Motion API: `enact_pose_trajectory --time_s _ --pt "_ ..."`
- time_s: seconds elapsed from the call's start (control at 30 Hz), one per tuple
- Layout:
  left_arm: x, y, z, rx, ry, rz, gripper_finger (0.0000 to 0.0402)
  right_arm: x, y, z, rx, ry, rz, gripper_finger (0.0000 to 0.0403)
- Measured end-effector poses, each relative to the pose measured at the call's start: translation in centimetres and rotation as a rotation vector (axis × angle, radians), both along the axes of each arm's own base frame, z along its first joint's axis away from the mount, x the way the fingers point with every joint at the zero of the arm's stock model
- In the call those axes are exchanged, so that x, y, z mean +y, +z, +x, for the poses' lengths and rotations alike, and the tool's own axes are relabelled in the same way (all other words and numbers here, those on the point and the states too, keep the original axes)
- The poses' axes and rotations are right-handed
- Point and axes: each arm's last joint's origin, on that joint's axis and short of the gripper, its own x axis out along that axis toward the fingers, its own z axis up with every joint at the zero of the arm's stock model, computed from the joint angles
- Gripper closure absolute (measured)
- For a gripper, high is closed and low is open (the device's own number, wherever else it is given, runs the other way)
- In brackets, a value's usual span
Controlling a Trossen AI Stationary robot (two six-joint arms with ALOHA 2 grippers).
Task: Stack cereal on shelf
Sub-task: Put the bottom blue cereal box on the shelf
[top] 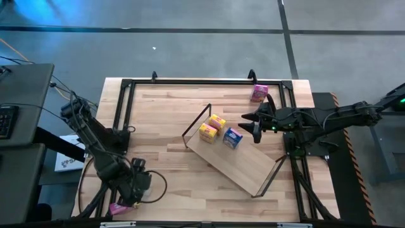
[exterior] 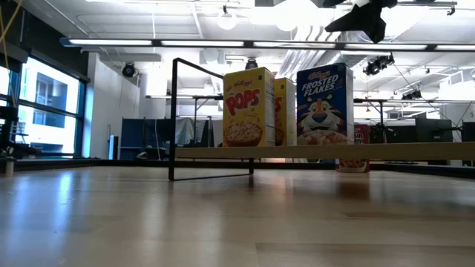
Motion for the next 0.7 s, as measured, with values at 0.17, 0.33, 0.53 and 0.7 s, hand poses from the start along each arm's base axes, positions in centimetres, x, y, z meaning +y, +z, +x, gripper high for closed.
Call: enact_pose_trajectory --time_s 0.17,0.33,0.53,0.7 --pt "-0.5 -0.1 -0.3 -0.018 -0.021 -0.021 0.0099 0.0 -0.1 0.0 0.01 0.0 -0.002 0.0174" --pt "-0.5 -0.1 -0.1 -0.033 -0.052 -0.025 0.0099 0.0 -0.2 -0.1 0.025 0.0 -0.004 0.0174" --pt "-0.3 -1.1 -0.4 -0.018 -0.064 0.001 0.0099 0.0 -0.4 -0.2 0.041 0.0 -0.007 0.0174" --pt "0.1 -2.3 -0.7 0.016 -0.049 0.024 0.0099 0.0 -0.4 -0.2 0.041 0.0 -0.007 0.0174"
